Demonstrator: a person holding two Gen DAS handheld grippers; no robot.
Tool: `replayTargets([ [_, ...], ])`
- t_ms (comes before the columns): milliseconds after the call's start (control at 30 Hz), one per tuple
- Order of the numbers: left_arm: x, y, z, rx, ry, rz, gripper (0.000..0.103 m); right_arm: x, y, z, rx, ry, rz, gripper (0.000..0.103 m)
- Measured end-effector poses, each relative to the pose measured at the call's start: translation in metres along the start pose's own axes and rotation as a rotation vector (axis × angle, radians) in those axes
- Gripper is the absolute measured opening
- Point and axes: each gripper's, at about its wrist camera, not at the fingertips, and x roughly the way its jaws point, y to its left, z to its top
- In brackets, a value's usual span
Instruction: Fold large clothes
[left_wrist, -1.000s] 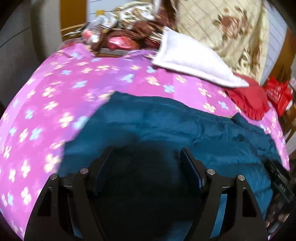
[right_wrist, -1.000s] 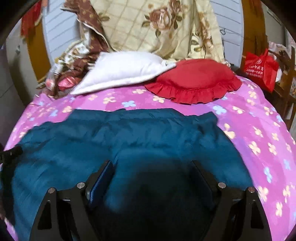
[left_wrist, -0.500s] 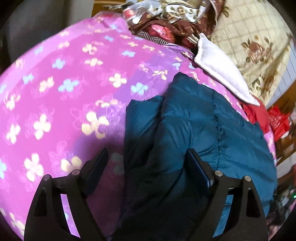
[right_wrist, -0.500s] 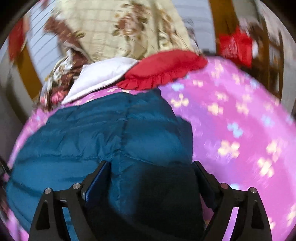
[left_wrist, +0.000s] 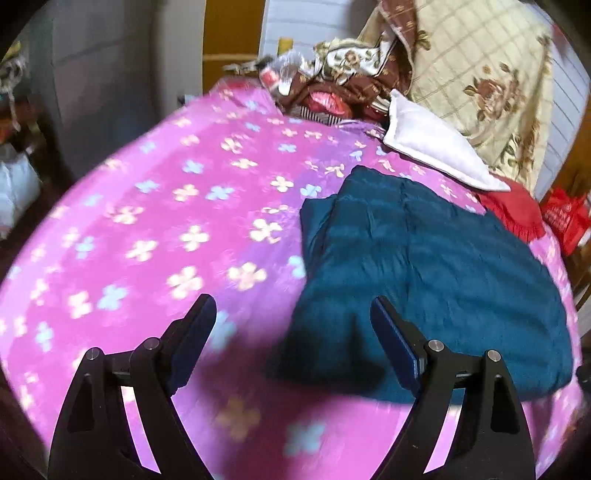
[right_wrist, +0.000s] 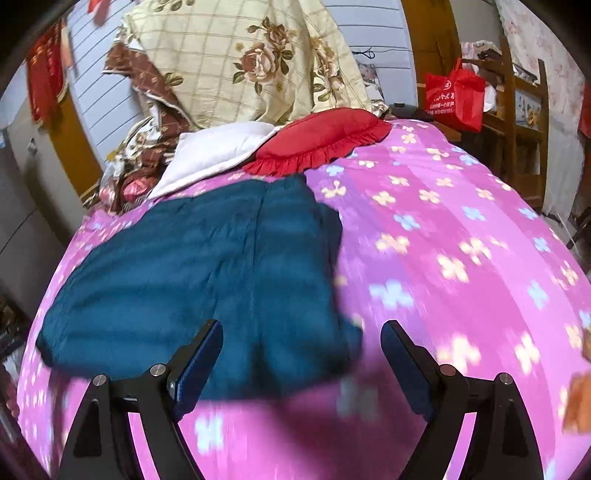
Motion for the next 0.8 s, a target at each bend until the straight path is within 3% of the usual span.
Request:
replayTargets([
  [100,-0.033,-0.010,-0.026,0.034,-0.039,0.026,0.086,-0.025,0.010,-0.030,-0.022,0.004,0.007,0.086],
  [367,-0.117,-0.051,-0.092,0.097,-0.063,-0.060,0.086,-0.083,0.047,-0.087,-0.056,-0.040,0.047,0.086],
  [600,-0.185,-0.064,-0.123,0.128,-0.131,-0.079,0.086,-0.123,0.064,-0.105,-0.019,-0.052,0.094,0.086],
  [800,-0.222,-0.060,-0.133,0.110,-0.218,-0.098,0.086,-0.157,0.081,-0.110,-0.058,-0.120,0.090,0.086],
])
